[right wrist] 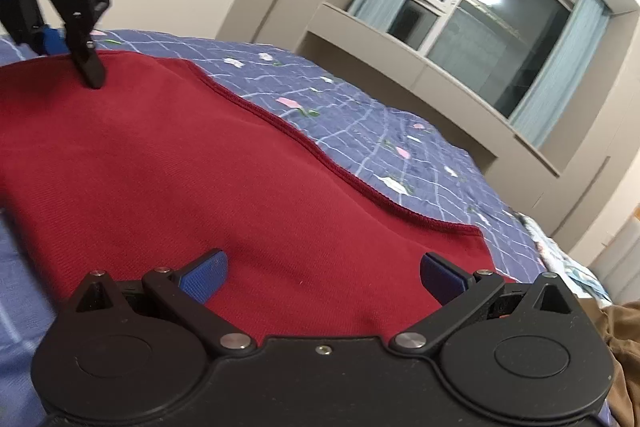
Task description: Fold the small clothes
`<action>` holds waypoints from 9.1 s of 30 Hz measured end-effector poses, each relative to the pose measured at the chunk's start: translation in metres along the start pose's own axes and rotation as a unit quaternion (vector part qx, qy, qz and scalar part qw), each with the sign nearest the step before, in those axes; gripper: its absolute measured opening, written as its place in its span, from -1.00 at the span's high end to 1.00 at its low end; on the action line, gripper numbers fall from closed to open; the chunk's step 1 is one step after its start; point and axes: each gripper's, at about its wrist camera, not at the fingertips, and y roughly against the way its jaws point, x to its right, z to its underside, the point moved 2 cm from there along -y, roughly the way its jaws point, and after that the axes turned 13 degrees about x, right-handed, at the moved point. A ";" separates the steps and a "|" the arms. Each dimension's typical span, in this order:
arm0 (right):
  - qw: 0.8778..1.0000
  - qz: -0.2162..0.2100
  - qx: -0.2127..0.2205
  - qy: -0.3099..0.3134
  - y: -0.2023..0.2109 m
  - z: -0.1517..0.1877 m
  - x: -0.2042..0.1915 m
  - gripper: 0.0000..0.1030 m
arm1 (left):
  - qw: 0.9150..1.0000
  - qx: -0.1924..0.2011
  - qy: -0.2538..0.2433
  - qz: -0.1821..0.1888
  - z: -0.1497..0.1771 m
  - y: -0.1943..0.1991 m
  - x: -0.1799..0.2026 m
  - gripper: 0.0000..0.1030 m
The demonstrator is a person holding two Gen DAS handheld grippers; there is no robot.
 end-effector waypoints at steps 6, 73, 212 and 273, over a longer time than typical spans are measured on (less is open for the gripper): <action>0.999 -0.019 0.012 0.028 0.014 0.002 -0.005 -0.99 | 1.000 0.002 -0.008 -0.006 -0.002 0.004 0.007 0.57; 0.999 -0.017 0.028 0.021 0.119 0.068 0.052 -0.99 | 0.950 -0.067 -0.220 0.213 0.088 0.038 0.326 -0.62; 0.934 0.108 -0.079 -0.333 0.068 0.107 0.167 -0.99 | 0.985 -0.048 -0.156 0.049 0.105 -0.010 0.152 -1.00; 0.859 0.013 -0.072 -0.507 0.027 0.096 0.191 -0.53 | 0.981 -0.107 -0.120 0.113 0.073 -0.052 0.179 -0.59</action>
